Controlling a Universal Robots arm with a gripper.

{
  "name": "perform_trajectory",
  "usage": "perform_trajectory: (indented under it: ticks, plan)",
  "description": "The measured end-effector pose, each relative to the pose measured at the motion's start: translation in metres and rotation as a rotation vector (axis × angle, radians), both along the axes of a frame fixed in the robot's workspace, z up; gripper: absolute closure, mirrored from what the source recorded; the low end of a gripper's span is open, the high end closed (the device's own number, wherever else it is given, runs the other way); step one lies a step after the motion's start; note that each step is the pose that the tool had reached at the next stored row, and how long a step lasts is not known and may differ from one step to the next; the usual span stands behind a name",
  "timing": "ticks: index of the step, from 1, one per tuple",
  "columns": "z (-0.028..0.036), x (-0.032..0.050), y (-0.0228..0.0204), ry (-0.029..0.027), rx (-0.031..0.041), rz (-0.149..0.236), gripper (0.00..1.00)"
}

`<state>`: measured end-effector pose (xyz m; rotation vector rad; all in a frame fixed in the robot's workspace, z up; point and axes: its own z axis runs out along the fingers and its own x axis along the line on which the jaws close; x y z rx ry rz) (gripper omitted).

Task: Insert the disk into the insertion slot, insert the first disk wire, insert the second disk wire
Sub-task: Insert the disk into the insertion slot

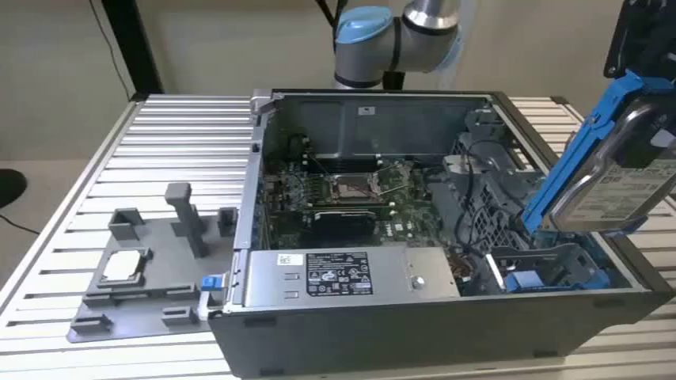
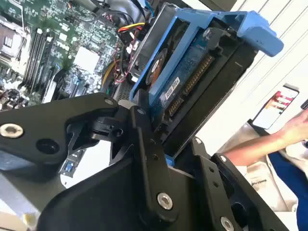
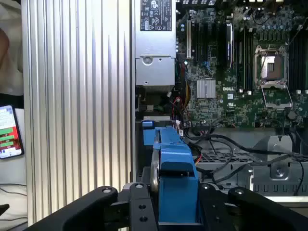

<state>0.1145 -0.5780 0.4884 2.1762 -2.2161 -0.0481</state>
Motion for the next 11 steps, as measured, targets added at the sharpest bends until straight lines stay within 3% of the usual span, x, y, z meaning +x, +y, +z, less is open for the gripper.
perform_trajectory:
  ticks: [11]
  plan:
    - [-0.0006,0.0000,0.0000,0.0006,0.0003,0.000,1.00]
